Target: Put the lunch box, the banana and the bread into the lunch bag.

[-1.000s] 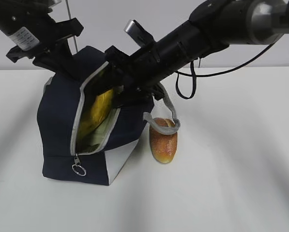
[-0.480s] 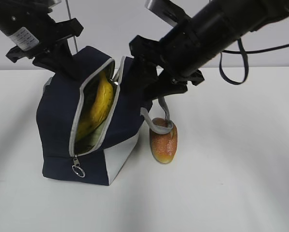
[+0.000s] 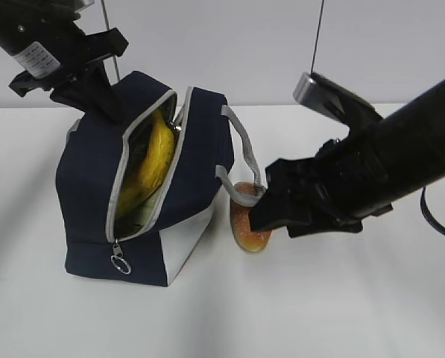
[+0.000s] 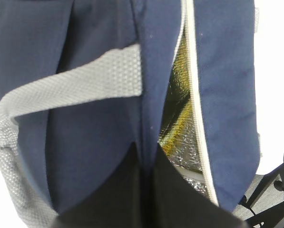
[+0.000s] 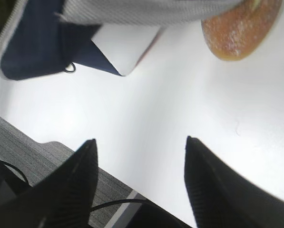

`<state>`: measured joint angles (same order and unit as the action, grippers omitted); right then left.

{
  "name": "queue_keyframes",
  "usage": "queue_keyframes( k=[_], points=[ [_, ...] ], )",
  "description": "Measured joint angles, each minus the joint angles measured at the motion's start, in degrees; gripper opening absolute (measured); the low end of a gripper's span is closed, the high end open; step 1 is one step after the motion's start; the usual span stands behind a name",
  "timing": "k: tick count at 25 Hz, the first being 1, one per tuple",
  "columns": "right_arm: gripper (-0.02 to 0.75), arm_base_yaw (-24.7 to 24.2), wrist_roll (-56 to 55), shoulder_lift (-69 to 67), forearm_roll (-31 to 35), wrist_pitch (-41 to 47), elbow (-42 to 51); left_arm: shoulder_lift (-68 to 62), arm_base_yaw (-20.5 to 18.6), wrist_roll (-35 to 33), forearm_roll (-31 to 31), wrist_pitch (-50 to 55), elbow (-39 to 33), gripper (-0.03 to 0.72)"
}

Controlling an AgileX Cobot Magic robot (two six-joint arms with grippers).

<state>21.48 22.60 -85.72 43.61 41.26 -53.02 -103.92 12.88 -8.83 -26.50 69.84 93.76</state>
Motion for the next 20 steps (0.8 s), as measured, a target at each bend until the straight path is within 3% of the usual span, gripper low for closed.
queue_keyframes(
  k=[12, 14, 17, 20],
  points=[
    [0.431, 0.0, 0.4, -10.6, 0.5, -8.8, 2.4, 0.0, 0.0, 0.0, 0.0, 0.1, 0.0, -0.003],
    [0.479, 0.0, 0.6, -11.9, 0.6, -10.4, 2.4, 0.0, 0.0, 0.0, 0.0, 0.1, 0.0, -0.003],
    [0.616, 0.0, 1.5, -12.9, 0.7, -13.0, 2.1, 0.0, 0.0, 0.0, 0.0, 0.1, 0.0, -0.003],
    [0.645, 0.0, 2.2, -13.7, 0.7, -16.2, 1.4, 0.0, 0.0, 0.0, 0.0, 0.1, 0.0, -0.003]
  ],
)
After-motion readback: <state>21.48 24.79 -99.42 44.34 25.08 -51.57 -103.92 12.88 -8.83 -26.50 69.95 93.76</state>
